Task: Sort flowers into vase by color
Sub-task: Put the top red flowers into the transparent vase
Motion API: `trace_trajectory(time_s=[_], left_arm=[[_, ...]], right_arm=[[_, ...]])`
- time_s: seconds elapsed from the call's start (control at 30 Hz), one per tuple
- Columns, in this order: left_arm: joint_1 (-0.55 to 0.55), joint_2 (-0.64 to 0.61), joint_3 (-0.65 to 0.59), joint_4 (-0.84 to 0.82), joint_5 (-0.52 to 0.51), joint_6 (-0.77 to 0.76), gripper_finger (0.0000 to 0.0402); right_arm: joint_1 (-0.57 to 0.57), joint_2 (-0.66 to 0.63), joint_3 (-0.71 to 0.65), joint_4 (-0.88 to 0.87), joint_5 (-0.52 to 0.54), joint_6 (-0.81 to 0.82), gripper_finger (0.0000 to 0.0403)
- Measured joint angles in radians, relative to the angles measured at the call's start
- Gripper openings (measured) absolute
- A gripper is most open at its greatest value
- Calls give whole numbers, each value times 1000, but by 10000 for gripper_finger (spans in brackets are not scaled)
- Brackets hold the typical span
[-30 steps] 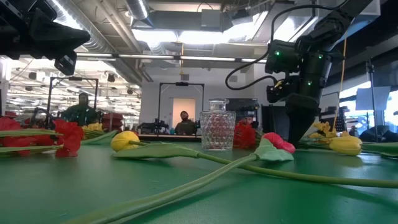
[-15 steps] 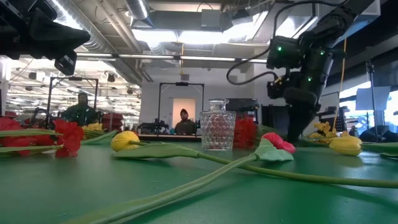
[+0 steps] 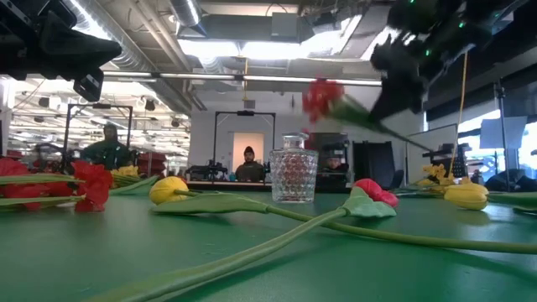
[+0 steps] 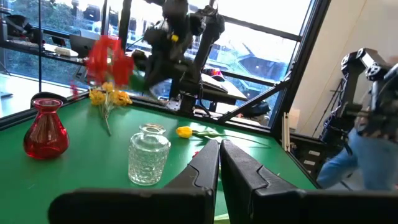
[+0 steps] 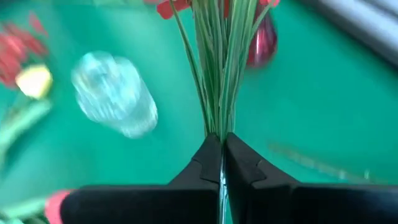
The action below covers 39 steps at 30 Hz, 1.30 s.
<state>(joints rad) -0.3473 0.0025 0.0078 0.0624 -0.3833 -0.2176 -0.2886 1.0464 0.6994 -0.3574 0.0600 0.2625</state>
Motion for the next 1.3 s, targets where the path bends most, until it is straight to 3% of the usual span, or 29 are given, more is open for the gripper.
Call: trace_trajectory(time_s=[0.27, 0.6, 0.77, 1.0, 1.3], left_arm=[[0, 0, 0, 0, 0, 0, 14], [0, 0, 0, 0, 0, 0, 14], [0, 0, 0, 0, 0, 0, 14], [0, 0, 0, 0, 0, 0, 14], [0, 0, 0, 0, 0, 0, 14]], right_arm=[[1, -105, 0, 239, -70, 7, 1], [4, -107, 0, 624, -232, -2, 0], [79, -89, 1, 821, -247, -55, 0], [185, 53, 1, 960, -150, -177, 0], [191, 274, 0, 1233, -220, -192, 0]])
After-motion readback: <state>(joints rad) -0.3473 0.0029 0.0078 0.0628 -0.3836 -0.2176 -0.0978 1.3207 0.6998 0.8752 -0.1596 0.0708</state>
